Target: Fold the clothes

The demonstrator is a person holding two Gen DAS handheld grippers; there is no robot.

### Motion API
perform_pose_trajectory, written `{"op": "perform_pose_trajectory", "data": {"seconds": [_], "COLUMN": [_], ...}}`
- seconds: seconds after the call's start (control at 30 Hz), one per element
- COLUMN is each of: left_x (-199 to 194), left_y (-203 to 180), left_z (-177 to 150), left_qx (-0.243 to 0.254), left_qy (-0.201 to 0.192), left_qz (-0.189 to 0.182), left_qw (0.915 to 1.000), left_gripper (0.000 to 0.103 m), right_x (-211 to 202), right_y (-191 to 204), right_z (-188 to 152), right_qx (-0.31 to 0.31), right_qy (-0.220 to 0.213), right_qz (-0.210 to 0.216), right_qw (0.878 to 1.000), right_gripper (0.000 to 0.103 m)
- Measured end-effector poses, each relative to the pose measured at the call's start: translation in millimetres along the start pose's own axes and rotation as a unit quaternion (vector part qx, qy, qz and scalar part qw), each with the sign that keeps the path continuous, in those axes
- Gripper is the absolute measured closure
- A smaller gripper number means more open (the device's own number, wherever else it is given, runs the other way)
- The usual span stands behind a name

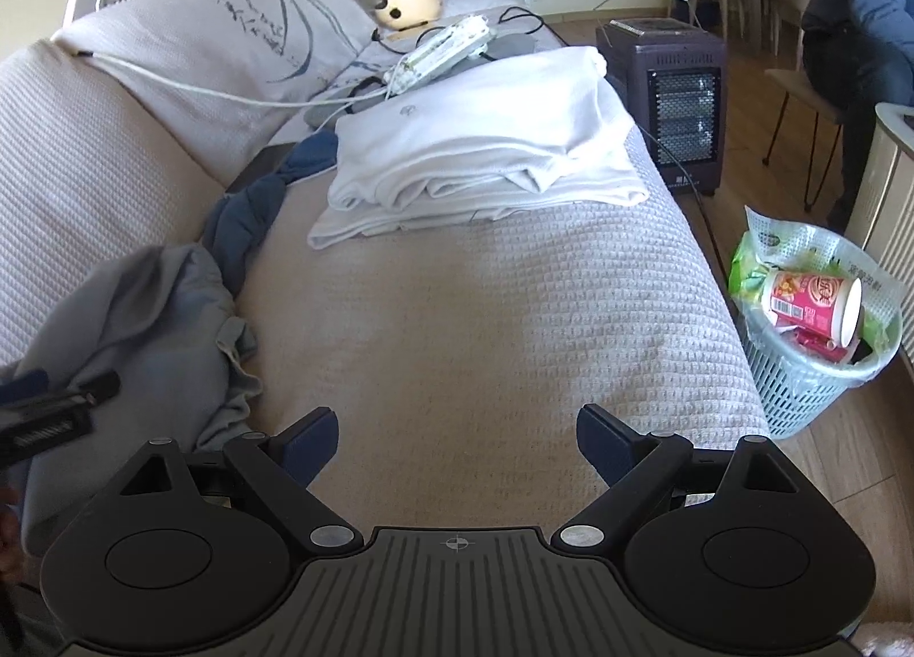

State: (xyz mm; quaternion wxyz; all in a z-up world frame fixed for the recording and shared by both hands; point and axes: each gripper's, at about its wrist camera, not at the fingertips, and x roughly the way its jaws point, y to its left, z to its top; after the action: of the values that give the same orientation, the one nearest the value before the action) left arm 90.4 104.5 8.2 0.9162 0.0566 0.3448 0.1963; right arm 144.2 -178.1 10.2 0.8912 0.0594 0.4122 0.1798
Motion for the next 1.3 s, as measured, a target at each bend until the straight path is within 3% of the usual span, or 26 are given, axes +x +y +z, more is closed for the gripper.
{"op": "perform_pose_trajectory", "data": {"seconds": [0.13,0.2,0.23,0.3,0.4,0.5,0.67,0.7,0.8,0.87,0.97,1.1,1.23,1.27,1.3], "left_x": [14.6,18.4,19.9,19.3,8.6,-10.5,-47.6,-55.4,-78.9,-89.4,-92.6,-82.1,-68.2,-65.3,-60.8], "left_y": [-0.9,3.8,7.3,15.2,28.5,31.8,14.8,7.8,-16.0,-36.6,-62.9,-77.0,-63.7,-61.2,-58.2], "left_z": [-4.0,-4.4,-3.8,-3.7,-4.7,-3.8,-1.9,-2.0,-0.3,3.6,4.4,-4.3,-13.6,-16.1,-16.4], "left_qx": [0.009,-0.003,-0.014,-0.040,-0.087,-0.102,-0.093,-0.088,-0.083,-0.068,-0.048,-0.028,-0.039,-0.036,-0.034], "left_qy": [0.008,0.007,0.010,0.011,-0.001,-0.025,-0.056,-0.061,-0.069,-0.070,-0.068,-0.060,-0.028,-0.025,-0.022], "left_qz": [0.016,0.015,0.014,0.007,-0.022,-0.052,-0.146,-0.172,-0.278,-0.304,-0.313,-0.276,-0.245,-0.232,-0.218], "left_qw": [0.9998,0.9999,0.9998,0.9991,0.9959,0.9931,0.9833,0.9793,0.9546,0.9478,0.9462,0.9589,0.9682,0.9717,0.9750], "left_gripper": [0.018,0.046,0.055,0.088,0.095,0.096,0.096,0.099,0.103,0.103,0.103,0.103,0.098,0.086,0.065], "right_x": [1.6,2.1,2.4,2.3,1.4,0.1,2.9,4.6,9.9,12.6,16.3,22.5,28.6,30.1,31.6], "right_y": [-6.1,-9.9,-11.7,-14.6,-18.0,-18.9,-22.8,-24.4,-30.1,-35.0,-44.6,-60.4,-72.6,-74.3,-74.8], "right_z": [0.2,-0.1,-0.2,-0.5,-1.1,-1.5,-1.5,-1.5,-1.8,-2.8,-4.2,-6.8,-9.7,-10.3,-10.5], "right_qx": [0.016,0.025,0.029,0.036,0.043,0.042,0.044,0.046,0.053,0.059,0.076,0.105,0.129,0.132,0.133], "right_qy": [0.001,0.002,0.002,0.002,0.001,-0.002,-0.002,0.000,0.004,0.007,0.013,0.022,0.032,0.034,0.035], "right_qz": [-0.001,-0.003,-0.005,-0.008,-0.006,-0.002,0.001,0.001,-0.004,-0.006,-0.009,-0.009,-0.006,-0.004,-0.002], "right_qw": [1.000,1.000,1.000,0.999,0.999,0.999,0.999,0.999,0.999,0.998,0.997,0.994,0.991,0.991,0.991], "right_gripper": [0.010,0.010,0.010,0.010,0.010,0.010,0.010,0.010,0.010,0.010,0.010,0.010,0.010,0.010,0.010]}}
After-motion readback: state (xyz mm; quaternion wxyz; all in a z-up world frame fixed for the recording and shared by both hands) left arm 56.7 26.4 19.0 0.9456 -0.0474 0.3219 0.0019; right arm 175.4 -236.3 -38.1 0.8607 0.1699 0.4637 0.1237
